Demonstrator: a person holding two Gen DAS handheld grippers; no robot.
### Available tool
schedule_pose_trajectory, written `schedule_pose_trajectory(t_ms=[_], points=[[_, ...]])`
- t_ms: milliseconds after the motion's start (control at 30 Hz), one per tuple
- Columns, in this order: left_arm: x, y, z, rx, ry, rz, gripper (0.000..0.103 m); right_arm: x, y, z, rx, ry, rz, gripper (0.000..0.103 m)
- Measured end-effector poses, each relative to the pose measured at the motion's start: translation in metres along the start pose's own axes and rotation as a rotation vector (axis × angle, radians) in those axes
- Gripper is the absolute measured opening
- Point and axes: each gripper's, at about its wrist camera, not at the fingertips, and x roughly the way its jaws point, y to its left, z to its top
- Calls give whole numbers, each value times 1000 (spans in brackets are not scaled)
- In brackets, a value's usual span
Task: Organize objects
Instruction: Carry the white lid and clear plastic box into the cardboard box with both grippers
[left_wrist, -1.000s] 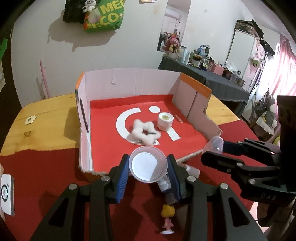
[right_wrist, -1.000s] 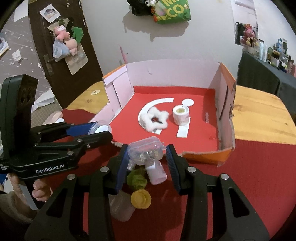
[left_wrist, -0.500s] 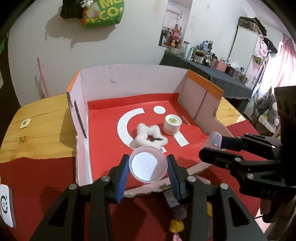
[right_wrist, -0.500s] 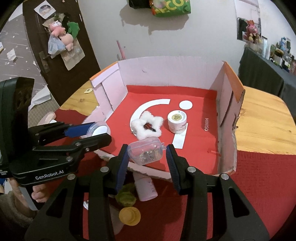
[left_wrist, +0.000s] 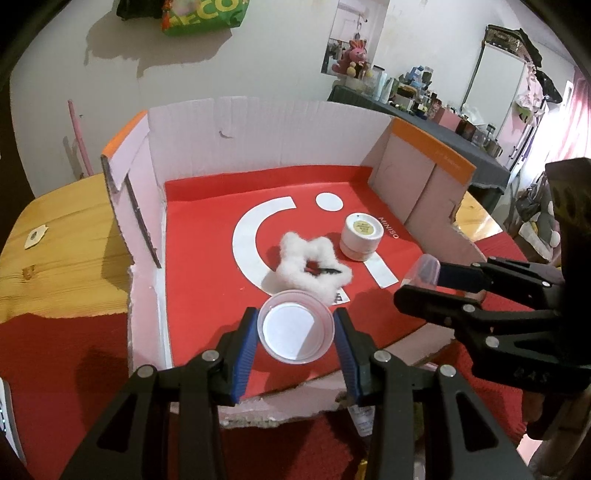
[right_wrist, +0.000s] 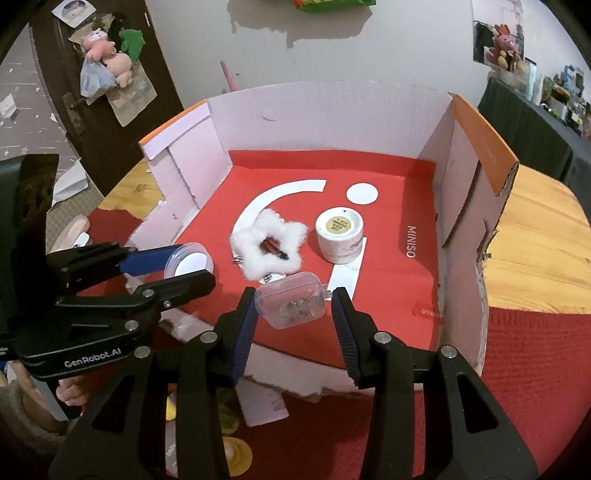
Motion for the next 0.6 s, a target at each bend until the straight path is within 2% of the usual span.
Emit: schedule_pose_trajectory(t_ms=[267,400,600], points=[[11,-11,6,36,30,-52,43,8,-9,5,1,16,-22,39],[18,-15,9,54,40,-36,43,13,-12,7,2,24,-21,39],[28,-3,16,21,56,-30,43,22,-12,9,-6,42,-13,39]])
